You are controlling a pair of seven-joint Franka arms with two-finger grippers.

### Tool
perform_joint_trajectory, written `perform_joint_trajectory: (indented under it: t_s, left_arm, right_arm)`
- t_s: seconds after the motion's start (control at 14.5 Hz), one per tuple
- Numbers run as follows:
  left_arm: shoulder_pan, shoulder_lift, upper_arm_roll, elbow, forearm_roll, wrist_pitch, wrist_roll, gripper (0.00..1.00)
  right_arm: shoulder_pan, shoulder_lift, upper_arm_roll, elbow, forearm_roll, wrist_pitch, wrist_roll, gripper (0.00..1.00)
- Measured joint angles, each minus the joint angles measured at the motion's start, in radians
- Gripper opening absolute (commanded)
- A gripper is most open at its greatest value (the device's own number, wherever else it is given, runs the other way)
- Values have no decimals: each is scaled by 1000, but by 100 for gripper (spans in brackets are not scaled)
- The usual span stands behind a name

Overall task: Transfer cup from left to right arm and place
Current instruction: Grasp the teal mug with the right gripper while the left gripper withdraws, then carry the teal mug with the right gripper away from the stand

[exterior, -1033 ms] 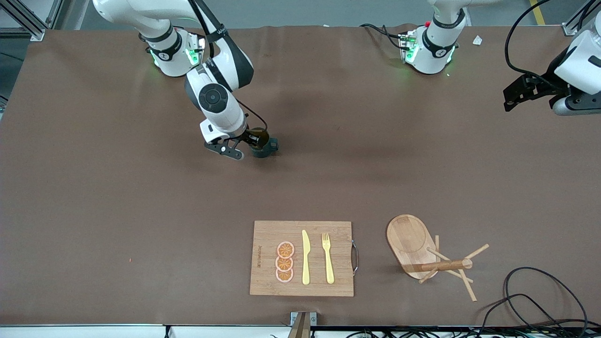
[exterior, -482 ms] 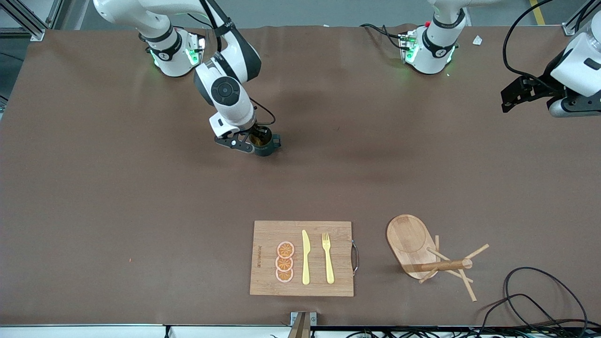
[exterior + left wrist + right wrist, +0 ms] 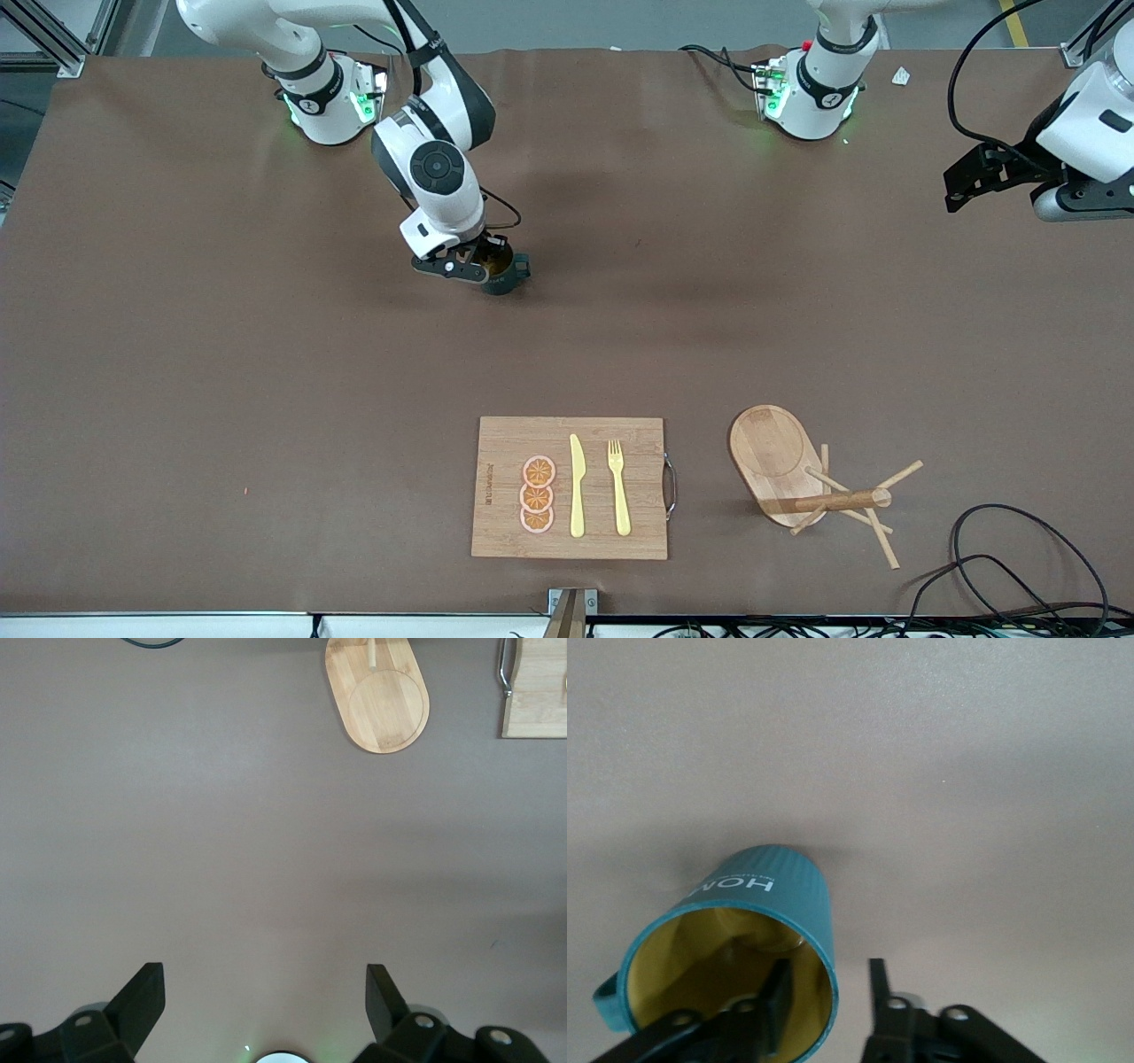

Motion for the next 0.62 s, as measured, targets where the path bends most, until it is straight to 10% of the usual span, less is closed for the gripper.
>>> perform_joint_trajectory:
  t_s: [0.62]
  left_arm:
    - [1, 0, 0, -6, -11, 0, 47, 100]
  right_arm:
    - [-74, -6, -23, 20, -9, -84, -647, 2]
